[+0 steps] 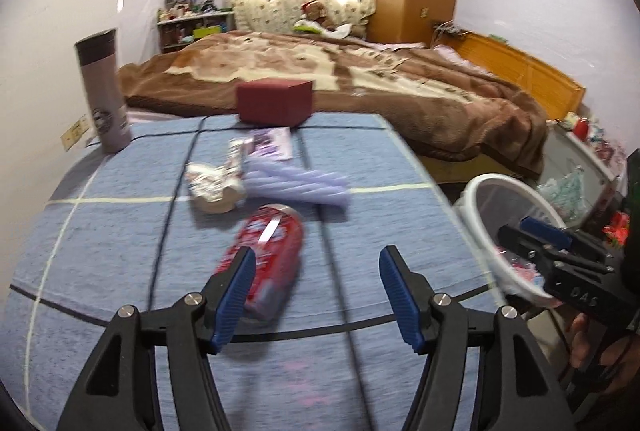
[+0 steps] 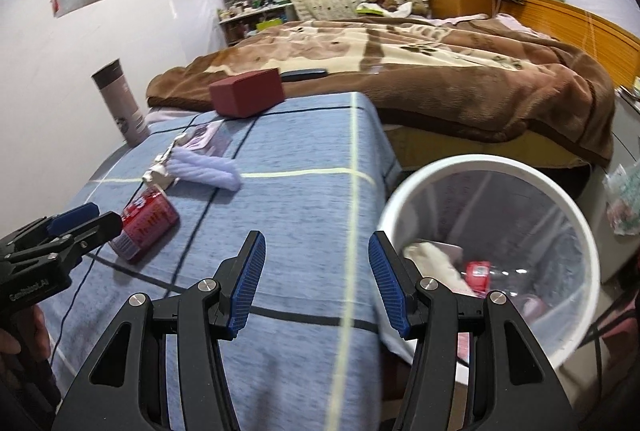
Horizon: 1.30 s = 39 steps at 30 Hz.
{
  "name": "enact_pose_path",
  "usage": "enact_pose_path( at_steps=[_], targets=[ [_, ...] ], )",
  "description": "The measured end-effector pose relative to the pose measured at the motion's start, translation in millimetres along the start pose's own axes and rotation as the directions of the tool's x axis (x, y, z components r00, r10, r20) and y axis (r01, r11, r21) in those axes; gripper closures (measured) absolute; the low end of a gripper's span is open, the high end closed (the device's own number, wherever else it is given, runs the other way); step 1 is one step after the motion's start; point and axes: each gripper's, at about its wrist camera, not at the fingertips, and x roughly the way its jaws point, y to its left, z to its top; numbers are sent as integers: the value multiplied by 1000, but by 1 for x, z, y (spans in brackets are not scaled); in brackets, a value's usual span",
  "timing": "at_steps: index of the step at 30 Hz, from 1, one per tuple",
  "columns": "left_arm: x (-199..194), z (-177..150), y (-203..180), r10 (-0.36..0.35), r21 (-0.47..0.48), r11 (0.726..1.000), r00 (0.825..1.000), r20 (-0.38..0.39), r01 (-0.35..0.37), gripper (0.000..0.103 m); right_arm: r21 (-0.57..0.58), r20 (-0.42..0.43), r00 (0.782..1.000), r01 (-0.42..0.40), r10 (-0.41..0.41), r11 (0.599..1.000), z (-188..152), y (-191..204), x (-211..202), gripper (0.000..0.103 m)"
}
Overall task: Collect trash
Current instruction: 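Move both tools back toward the red can and foam nets on the table, then grasp the red milk can with the left tool while the right tool grasps the white foam net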
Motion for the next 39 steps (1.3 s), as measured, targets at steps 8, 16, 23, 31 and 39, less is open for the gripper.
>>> enact_pose_path(
  at_steps=[8,16,23,31,39],
  targets=[
    [18,-3,28,7,-22,1000,999,-37,-8,34,-76,-29,999,-42,39,996,14,33,24,48],
    [43,0,33,-4,7,1000,996,-88,5,34,-159,-45,997,-75,69,984,34,56,53,48],
    [56,2,46,-8,-14,1000,994,-111,7,34,-227,-57,995,-95,84,969,45,70,75,48],
    [56,1,75,41,-87,995,993,-108,-51,36,-286,-62,989,-144,132,947,53,87,89,47],
    [50,-1,97,62,-133,988,993,-99,-75,36,-347,-88,980,-196,176,917,61,103,102,45]
  ],
)
